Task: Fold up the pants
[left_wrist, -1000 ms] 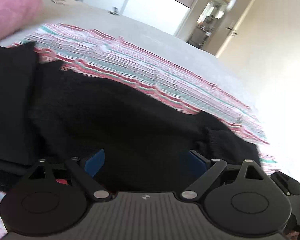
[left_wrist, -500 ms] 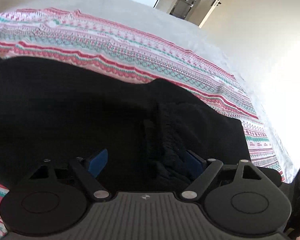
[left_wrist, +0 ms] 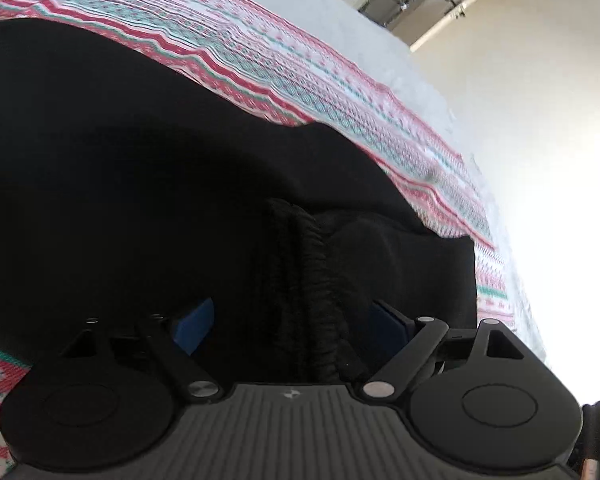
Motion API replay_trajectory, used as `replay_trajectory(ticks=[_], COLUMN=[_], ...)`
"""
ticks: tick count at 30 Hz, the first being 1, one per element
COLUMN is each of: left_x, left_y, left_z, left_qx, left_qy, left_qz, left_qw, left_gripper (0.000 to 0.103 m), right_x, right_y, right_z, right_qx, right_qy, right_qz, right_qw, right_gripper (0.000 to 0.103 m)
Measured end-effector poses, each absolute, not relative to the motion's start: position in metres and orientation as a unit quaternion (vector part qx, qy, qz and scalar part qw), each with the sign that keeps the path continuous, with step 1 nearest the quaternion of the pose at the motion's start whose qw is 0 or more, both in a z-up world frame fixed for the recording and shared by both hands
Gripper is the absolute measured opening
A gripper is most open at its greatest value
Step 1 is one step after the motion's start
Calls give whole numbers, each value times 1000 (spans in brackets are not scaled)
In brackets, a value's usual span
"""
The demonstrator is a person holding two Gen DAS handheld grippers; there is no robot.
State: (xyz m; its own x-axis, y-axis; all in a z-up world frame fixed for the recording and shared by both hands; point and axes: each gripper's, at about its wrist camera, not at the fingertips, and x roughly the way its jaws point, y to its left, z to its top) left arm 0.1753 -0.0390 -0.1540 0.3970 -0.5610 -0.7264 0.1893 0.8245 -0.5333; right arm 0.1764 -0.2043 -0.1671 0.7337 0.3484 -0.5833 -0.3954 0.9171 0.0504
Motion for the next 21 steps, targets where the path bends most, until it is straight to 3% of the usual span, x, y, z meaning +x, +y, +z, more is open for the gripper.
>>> replay_trajectory(ticks=[1,3,4,6,8,10,13,16,21], left_x=[176,177,177,177,176,175,177,177,189], left_y=[-45,-59,-64,-72,-78,-80,-77,-69,-21], left_z=[-153,-153,-152,-154,-157,-158,-151,-126,-87], left_qx=[-175,-143,-131,-111,-96,-84,-78,-54,-26], left_qy=[498,496,491,485,481,471,453,409,348], left_qz=[-229,-228,-229,-228,-222,-221,-219,-219,-201], left_qw=[818,826,830,837,843,850,861,884,916], left_gripper=[88,88,88,88,79,35,26,26,25], right_x=[175,169,162,148,130,111,96,77,68], right_y=[-205,-212,-218,-239,-268,-306,-360,-397,-402], right_z=[-163,-158,-155,-148,-145,-148,-164,-175,-169], right_qx=[-35,-33,-26,8,53,104,192,255,235], right_qy=[301,291,282,259,235,236,248,246,245], right_qz=[195,169,157,146,119,69,-7,-53,-53], right_qw=[933,941,946,955,963,964,949,934,939], right_gripper=[15,41,47,69,70,70,70,71,71])
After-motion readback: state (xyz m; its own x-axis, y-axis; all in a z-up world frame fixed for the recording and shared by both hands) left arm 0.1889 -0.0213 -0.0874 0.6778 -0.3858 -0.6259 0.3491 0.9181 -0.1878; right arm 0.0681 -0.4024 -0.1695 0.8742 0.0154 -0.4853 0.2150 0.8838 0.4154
